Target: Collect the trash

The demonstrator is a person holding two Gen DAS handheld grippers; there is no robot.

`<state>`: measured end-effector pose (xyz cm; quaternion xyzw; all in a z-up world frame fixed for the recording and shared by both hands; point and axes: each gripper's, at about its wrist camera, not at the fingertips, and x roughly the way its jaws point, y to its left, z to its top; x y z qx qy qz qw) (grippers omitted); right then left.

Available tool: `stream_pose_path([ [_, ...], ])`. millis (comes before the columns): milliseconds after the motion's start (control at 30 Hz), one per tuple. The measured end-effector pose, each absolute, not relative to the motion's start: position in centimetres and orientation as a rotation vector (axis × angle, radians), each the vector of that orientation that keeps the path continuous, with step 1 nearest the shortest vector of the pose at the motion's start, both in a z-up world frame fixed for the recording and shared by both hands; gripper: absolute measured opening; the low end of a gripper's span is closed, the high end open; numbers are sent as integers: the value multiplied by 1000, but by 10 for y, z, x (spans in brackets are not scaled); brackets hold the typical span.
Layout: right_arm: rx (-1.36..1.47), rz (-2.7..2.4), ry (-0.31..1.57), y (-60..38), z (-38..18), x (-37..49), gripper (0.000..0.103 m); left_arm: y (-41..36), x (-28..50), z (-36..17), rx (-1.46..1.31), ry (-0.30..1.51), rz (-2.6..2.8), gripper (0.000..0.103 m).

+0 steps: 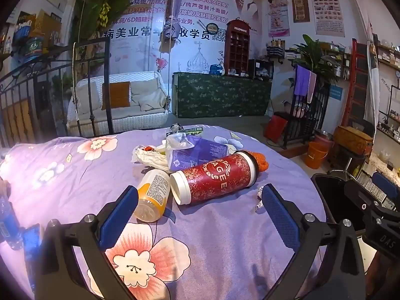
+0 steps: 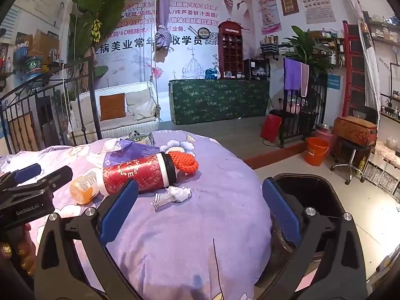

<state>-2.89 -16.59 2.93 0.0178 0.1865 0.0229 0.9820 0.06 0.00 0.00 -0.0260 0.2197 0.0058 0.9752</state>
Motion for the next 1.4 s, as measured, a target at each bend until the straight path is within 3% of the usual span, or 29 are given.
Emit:
stream_pose_path([
  [1400,53,59,383,-164,23,-27,98,1,-1,-7,-58,450,14,97],
])
